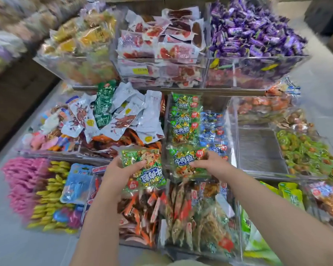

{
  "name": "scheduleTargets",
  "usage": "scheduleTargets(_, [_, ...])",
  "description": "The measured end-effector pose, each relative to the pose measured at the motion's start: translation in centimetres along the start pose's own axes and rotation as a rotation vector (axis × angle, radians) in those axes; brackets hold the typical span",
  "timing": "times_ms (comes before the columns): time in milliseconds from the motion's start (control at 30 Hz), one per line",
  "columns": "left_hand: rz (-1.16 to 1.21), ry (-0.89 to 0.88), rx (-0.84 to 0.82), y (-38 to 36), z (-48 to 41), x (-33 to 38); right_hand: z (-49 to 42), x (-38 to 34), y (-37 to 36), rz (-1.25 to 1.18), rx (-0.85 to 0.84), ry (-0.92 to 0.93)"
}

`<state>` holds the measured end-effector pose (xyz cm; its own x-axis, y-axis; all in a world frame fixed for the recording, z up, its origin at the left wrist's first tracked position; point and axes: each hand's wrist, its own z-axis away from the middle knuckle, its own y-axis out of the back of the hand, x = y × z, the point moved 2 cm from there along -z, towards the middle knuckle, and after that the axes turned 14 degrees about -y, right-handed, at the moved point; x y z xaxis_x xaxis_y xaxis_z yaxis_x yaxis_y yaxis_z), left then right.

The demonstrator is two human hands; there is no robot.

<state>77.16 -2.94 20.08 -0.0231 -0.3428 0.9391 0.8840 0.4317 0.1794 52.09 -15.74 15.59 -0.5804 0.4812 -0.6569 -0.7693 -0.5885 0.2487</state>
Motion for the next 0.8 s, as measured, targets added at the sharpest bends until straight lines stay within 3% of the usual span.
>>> scheduleTargets(233, [-0.204, -0.151, -0.292, 0.7, -1.6, 3.5, -2.3, -2.8, 0.6, -0.235, 0.08, 0.052])
scheduleTargets(333, [-0.176, -0.178, -0.271, 0.9, -3.1, 4.8, -3.5, -3.5, 0.6, -0.223, 0.199, 0.032])
scheduleTargets(567, [0.128, -0.178, -0.219, 1.2, -6.7, 6.1, -5.5, -4.6, -1.9, -0.083, 0.432, 0.018])
scheduleTargets(700, [0.153, -0.187, -0.201, 0.9, -7.9, 5.8, -5.8, -4.8, -1.6, -0.28, 0.418, -0.053])
scheduleTargets(800, [0.148, -0.181, -0.204, 0.7, -8.5, 5.5, -5.1, -3.5, -0.8, -0.158, 0.48, 0.063])
